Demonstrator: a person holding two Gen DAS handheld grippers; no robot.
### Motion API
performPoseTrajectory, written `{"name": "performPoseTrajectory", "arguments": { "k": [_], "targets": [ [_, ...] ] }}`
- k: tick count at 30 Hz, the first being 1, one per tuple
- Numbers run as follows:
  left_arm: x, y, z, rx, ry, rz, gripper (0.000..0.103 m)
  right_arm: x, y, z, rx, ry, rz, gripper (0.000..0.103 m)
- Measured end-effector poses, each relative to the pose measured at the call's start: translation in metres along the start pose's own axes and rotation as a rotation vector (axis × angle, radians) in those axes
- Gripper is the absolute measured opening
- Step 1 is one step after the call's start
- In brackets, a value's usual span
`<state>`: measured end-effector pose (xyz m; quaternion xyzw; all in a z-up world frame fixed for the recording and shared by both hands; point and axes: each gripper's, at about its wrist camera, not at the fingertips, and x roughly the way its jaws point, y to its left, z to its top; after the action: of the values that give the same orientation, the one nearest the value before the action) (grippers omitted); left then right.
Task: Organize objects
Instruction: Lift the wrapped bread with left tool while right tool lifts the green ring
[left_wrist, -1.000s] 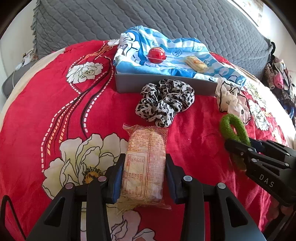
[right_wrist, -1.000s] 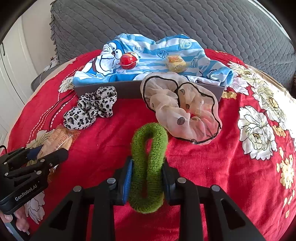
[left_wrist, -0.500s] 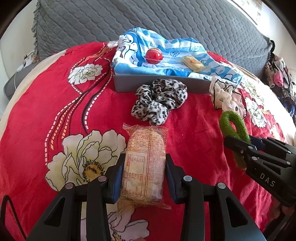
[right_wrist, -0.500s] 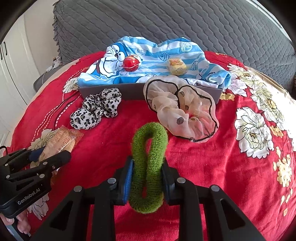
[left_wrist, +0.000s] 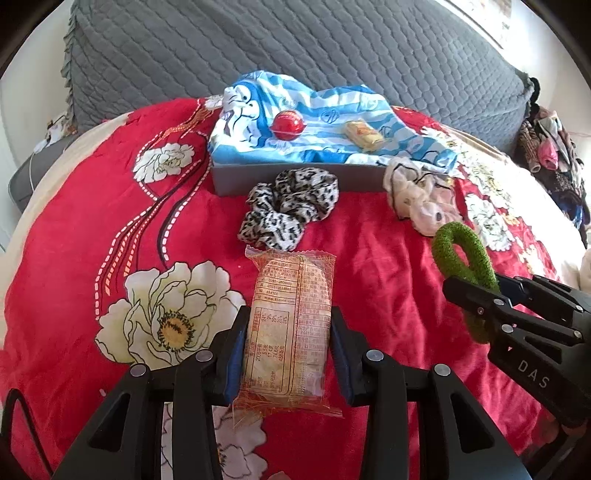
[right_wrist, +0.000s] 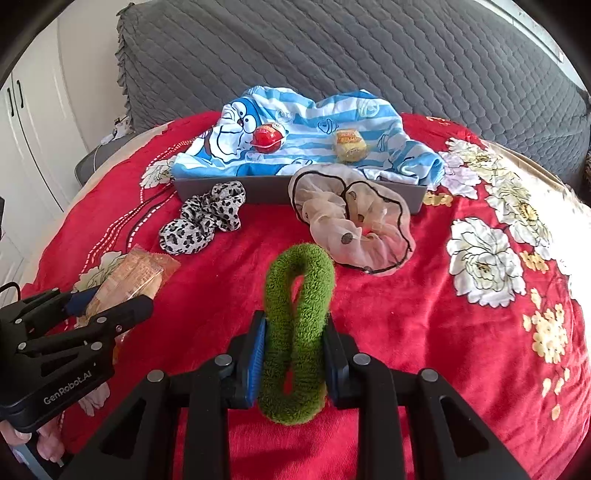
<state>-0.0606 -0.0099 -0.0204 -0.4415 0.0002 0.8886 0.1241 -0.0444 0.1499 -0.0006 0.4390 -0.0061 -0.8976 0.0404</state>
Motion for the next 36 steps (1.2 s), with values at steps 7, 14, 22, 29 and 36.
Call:
{"name": "performPoseTrajectory", "arguments": {
  "k": [7,14,22,29,36],
  "targets": [
    [-0.013,-0.007,0.001,0.005,-0.022,0.000,0.041,-0.017,0.004,-0.002,-0.017,-0.025,-0.006,0.028],
    [-0.026,-0.012,0.000,0.003,-0.038,0.003,0.041,-0.032,0.004,-0.004,-0.027,-0.048,-0.013,0.028],
    [-0.044,-0.027,0.000,0.017,-0.058,0.001,0.041,-0.050,0.000,-0.003,-0.019,-0.084,-0.012,0.028],
    [-0.059,-0.037,0.001,0.020,-0.090,-0.002,0.041,-0.072,-0.001,-0.003,-0.018,-0.126,-0.002,0.028],
    [-0.070,-0.047,0.001,0.022,-0.106,0.011,0.041,-0.087,-0.005,-0.005,-0.020,-0.153,0.001,0.028]
  ]
}}
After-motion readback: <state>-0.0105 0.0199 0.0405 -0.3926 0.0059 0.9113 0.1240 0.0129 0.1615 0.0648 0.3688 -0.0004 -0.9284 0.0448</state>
